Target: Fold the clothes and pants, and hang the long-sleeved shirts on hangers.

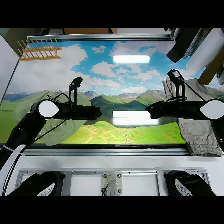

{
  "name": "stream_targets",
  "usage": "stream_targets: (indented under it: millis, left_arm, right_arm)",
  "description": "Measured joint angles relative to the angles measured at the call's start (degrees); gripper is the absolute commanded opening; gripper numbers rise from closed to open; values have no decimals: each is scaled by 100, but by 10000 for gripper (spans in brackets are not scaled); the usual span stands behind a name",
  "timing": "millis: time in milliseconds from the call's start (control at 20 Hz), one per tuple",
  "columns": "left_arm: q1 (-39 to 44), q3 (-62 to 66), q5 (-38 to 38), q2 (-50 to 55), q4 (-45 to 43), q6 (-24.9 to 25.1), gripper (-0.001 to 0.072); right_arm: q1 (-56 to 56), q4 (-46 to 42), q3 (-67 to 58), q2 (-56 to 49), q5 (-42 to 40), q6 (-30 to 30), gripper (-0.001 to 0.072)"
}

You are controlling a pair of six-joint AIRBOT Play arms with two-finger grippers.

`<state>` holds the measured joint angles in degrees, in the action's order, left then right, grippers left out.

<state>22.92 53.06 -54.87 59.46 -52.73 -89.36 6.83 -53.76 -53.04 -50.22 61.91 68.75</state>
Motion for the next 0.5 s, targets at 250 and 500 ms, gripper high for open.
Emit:
stream_targets:
  millis: [250, 500]
  left_arm:
    - [0, 0, 0, 0, 0, 0, 8]
    - [-201, 138, 146, 0, -227, 160, 693]
  right_arm:
    - [0, 0, 0, 0, 0, 0, 26]
    - [0, 0, 0, 0, -2, 0, 26]
